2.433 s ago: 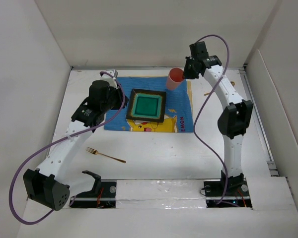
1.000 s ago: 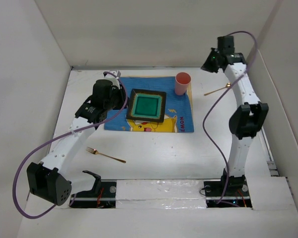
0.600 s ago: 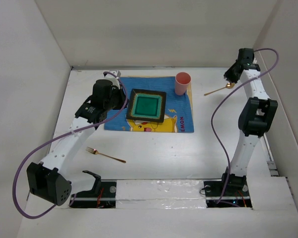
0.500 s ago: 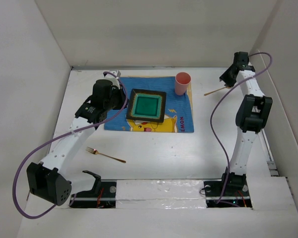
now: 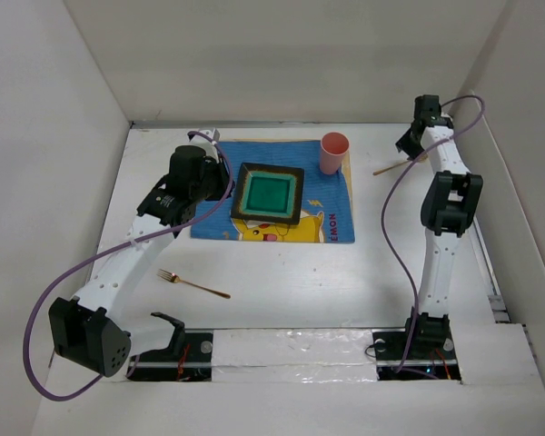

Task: Set the dinner table for one person

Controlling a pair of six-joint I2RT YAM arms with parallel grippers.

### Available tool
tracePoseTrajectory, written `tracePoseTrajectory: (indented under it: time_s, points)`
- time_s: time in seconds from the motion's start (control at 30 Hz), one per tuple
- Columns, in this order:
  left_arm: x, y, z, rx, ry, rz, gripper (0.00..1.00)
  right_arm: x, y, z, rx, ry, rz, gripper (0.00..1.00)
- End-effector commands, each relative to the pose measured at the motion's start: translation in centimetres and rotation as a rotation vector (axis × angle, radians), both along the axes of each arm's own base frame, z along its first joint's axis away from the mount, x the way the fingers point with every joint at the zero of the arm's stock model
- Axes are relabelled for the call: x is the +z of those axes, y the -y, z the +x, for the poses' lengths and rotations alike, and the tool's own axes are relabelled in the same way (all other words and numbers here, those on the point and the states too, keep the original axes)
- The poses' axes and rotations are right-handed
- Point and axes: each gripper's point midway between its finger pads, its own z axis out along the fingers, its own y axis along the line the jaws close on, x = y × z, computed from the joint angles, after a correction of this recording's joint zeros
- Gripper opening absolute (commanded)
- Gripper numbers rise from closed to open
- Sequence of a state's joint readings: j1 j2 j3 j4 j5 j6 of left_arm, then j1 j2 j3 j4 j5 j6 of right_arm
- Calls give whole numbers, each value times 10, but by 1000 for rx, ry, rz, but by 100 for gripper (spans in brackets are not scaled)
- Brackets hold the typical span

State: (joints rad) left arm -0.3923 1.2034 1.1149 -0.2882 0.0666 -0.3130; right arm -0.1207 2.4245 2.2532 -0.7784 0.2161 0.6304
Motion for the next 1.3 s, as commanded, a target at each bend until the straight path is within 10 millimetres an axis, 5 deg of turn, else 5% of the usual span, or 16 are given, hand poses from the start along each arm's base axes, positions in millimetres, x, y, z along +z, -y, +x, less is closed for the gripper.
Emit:
tracePoseTrajectory:
  time_s: [0.0,0.37,0.8,0.93,0.97,1.03,1.1,1.13,1.17,1.2,1.27]
  points:
    - [10,-2,6,11,44,6,7,-19,-3,0,-29,-43,-32,43]
    - [18,-4,8,19,63,14,7,-32,-4,-1,-36,-97,-46,40]
    - [29,-21,4,76,118,50,6,-41,-8,-23,50,-209,-28,13]
    - [31,-23,-1,75,123,47,6,-41,-9,-39,79,-251,-34,0]
    - [30,-23,-2,72,123,46,6,-55,-11,-52,80,-294,-27,0]
    - [32,-22,-4,63,124,40,6,-42,-18,-62,103,-282,-25,0]
    - [31,-21,-6,54,119,35,6,-62,-31,-85,151,-326,-40,0]
    - [31,-20,-7,50,118,32,6,-47,-31,-92,156,-301,-46,0]
    - [31,-19,-7,47,115,28,6,-44,-37,-92,180,-273,-55,0]
    - [31,-19,-8,48,112,28,6,-60,-38,-116,185,-325,-51,0]
    - [29,-13,-12,15,99,4,6,-42,-45,-121,205,-257,-52,0]
